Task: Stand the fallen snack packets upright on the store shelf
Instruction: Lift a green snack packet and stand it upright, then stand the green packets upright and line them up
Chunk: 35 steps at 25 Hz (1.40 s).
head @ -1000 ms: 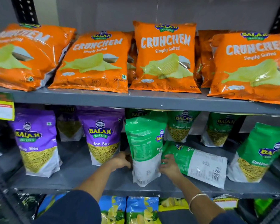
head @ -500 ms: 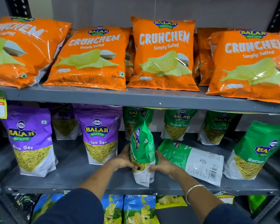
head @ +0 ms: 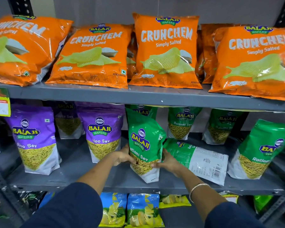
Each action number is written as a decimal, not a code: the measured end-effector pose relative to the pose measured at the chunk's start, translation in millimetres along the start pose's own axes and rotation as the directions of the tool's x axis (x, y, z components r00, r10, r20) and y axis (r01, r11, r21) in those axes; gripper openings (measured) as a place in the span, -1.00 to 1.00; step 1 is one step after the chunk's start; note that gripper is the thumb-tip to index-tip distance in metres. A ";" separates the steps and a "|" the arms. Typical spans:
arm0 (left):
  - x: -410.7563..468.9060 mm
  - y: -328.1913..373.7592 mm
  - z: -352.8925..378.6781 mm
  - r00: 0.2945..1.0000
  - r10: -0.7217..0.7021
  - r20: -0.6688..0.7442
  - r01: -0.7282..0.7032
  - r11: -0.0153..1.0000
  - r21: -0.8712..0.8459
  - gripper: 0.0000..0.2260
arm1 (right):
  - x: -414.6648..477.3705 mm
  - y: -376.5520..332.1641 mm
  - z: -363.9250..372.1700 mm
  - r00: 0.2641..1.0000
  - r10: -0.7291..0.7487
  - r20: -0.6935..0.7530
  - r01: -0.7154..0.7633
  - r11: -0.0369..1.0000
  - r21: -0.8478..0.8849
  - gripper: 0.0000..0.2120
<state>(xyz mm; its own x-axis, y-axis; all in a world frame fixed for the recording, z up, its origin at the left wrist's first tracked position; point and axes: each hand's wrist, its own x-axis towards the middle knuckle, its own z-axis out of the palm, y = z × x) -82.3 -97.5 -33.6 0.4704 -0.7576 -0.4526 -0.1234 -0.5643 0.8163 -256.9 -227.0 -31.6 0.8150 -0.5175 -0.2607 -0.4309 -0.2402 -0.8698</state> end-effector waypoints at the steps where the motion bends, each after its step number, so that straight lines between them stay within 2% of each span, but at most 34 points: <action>1: -1.8 -0.2 -0.4 0.998 -0.001 -0.063 0.002 1.000 0.025 -0.12 | 2.6 1.7 -1.9 1.000 -0.011 -0.026 0.011 1.000 0.012 -0.20; 3: -3.9 -0.8 1.6 0.976 0.014 -0.217 0.011 0.994 0.113 -0.03 | 4.8 2.8 -6.5 0.998 -0.024 -0.062 0.027 0.999 0.043 -0.33; 5: -6.2 -0.7 10.0 0.952 0.073 -0.298 -0.020 0.984 0.178 0.02 | 7.6 6.4 -10.6 0.997 -0.009 -0.080 0.016 0.997 0.080 -0.32; 8: -6.3 2.6 18.9 0.966 0.132 -0.224 -0.110 0.988 0.108 -0.09 | 6.8 8.2 -7.5 0.999 0.022 -0.037 -0.018 0.994 0.105 -0.12; 11: -6.6 5.2 19.3 0.971 0.142 -0.195 -0.125 0.988 0.093 -0.21 | 7.0 6.8 -2.4 0.998 0.013 -0.065 -0.007 0.996 0.087 -0.02; 13: -9.3 8.0 15.9 0.991 -0.006 -0.137 0.026 0.990 0.140 -0.35 | 4.5 4.0 -4.8 0.998 0.002 -0.064 -0.001 1.000 0.019 -0.03; 14: -11.1 11.0 15.7 0.990 -0.132 -0.047 0.139 0.966 0.220 -0.52 | 3.1 3.3 -10.5 0.997 0.002 -0.072 -0.004 1.000 -0.022 -0.06; 15: -17.1 17.4 16.7 0.955 -0.290 0.064 0.253 0.907 0.337 -0.73 | 3.1 3.5 -18.7 0.996 0.007 -0.092 -0.011 0.999 -0.036 -0.12; 16: -19.8 25.3 20.5 0.891 -0.424 0.165 0.316 0.837 0.447 -0.85 | 3.7 4.3 -30.5 0.992 0.015 -0.125 -0.018 1.000 -0.023 -0.21; 18: -13.9 42.9 38.4 0.766 -0.549 0.336 0.335 0.786 0.520 -0.77 | 5.8 7.8 -60.3 0.973 0.036 -0.229 -0.040 0.999 -0.011 -0.40; 19: -9.3 52.1 51.5 0.743 -0.537 0.400 0.319 0.809 0.494 -0.73 | 10.9 14.5 -77.9 0.957 0.039 -0.287 -0.060 0.996 -0.067 -0.47; 21: 1.1 73.3 85.3 0.753 -0.436 0.492 0.327 0.898 0.295 -0.67 | 11.3 22.7 -114.7 0.927 0.081 -0.366 -0.156 0.971 -0.180 -0.52; 23: 15.3 89.1 119.8 0.815 -0.365 0.450 0.372 0.925 0.075 -0.64 | 18.0 35.6 -143.9 0.926 0.112 -0.361 -0.198 0.957 -0.211 -0.58; 24: 25.7 94.6 138.7 0.851 -0.356 0.386 0.405 0.913 -0.051 -0.54 | 23.9 45.7 -158.0 0.937 0.125 -0.327 -0.192 0.965 -0.179 -0.60; 25: 37.5 98.4 156.5 0.879 -0.351 0.324 0.426 0.882 -0.203 -0.41 | 28.9 52.2 -169.9 0.953 0.077 -0.293 -0.156 0.954 -0.256 -0.58; 26: 50.2 99.2 168.8 0.908 -0.338 0.247 0.408 0.844 -0.347 -0.35 | 38.1 59.7 -180.2 0.971 0.042 -0.237 -0.109 0.954 -0.278 -0.50; 27: 61.6 98.0 178.5 0.930 -0.335 0.152 0.366 0.810 -0.457 -0.35 | 46.4 74.3 -188.1 0.986 0.052 -0.161 -0.097 0.954 -0.285 -0.26; 28: 70.7 96.1 184.4 0.938 -0.339 0.068 0.319 0.774 -0.546 -0.41 | 59.3 92.2 -197.9 0.994 0.048 -0.097 -0.079 0.938 -0.339 0.00; 29: 80.6 93.6 189.6 0.937 -0.350 0.021 0.282 0.717 -0.637 -0.52 | 63.9 100.9 -208.8 0.993 0.110 -0.048 -0.120 0.912 -0.392 0.08; 30: 84.6 92.3 195.8 0.933 -0.360 0.010 0.263 0.660 -0.703 -0.71 | 67.1 104.8 -214.5 0.984 0.180 -0.006 -0.167 0.898 -0.408 -0.06; 31: 87.1 91.7 200.4 0.930 -0.366 0.021 0.251 0.594 -0.764 -0.89 | 65.8 104.7 -219.9 0.980 0.201 0.017 -0.171 0.873 -0.457 -0.30; 32: 86.5 91.5 203.2 0.940 -0.341 0.015 0.218 0.565 -0.796 -0.92 | 63.9 102.5 -221.0 0.972 0.230 0.041 -0.183 0.861 -0.475 -0.46; 34: 79.8 94.2 202.9 0.961 -0.271 0.046 0.198 0.565 -0.801 -0.94 | 58.3 97.3 -220.8 0.938 0.321 0.133 -0.230 0.861 -0.453 -0.47; 35: 75.0 96.5 200.8 0.966 -0.252 0.050 0.195 0.593 -0.781 -0.91 | 55.6 95.7 -219.4 0.916 0.354 0.192 -0.265 0.889 -0.374 -0.52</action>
<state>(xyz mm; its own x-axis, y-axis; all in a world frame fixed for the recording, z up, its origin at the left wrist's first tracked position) -234.4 -274.7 -60.8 0.4424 -0.6059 -0.6612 0.7014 -0.2257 0.6761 -337.8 -458.9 -37.4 0.6681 -0.4013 -0.6266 -0.7438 -0.3837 -0.5473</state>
